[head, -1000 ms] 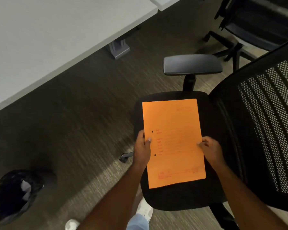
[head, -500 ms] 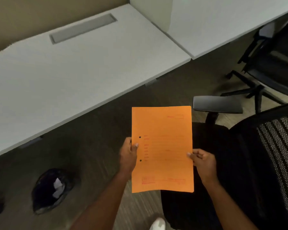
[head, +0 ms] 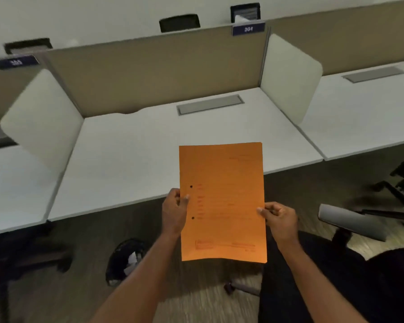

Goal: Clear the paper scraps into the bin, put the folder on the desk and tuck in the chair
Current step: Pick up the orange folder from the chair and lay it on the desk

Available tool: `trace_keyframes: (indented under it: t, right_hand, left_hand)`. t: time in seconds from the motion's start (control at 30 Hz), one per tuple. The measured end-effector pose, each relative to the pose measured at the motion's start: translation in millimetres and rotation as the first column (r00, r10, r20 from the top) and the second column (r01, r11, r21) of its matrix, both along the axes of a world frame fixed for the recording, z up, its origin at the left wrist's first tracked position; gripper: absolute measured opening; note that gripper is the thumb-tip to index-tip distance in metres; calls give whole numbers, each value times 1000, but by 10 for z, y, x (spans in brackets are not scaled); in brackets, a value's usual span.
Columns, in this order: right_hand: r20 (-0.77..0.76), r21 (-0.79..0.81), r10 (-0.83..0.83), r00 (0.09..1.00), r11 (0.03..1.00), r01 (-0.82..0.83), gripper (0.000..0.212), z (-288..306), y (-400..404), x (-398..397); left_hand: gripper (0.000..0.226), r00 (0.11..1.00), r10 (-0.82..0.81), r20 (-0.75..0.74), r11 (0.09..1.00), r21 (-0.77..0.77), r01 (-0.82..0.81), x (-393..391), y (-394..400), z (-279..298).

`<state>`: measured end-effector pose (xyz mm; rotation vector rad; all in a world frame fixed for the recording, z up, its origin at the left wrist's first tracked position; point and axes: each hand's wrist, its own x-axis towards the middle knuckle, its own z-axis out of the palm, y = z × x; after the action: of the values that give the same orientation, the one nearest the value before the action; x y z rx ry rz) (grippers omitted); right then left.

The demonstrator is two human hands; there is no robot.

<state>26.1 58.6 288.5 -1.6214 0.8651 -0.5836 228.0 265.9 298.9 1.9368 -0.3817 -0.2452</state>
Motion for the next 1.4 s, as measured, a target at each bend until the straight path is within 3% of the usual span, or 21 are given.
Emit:
trace_keyframes:
  t: [0.2,0.5,0.97,1.1,1.4]
  right_hand:
    - [45,-92,106,993,991,-101,3,583,287,813]
    - [94,-189,199,976,966,-178,8,1083,826,2091]
    - [85,-359,106,991,931,-69,8,1578,843,4254]
    - [44,-402,83,996,914,-58,19,1613,719,4732]
    - [-31,-400,52,998,914,-60,14,1402,261,5911]
  left_hand:
    - [10,972,185,144,982,-53,-179,488,474,618]
    - [10,897,386,215,920,-165,-356,1476,1189,1161]
    - [14,878,419,231,900,-232,-369,3643,1090,1458]
    - [14,868,426,255,900,-215,-378,4077,914,1483]
    - [14,873,407,269,913,-120,-389,5224,449,1365]
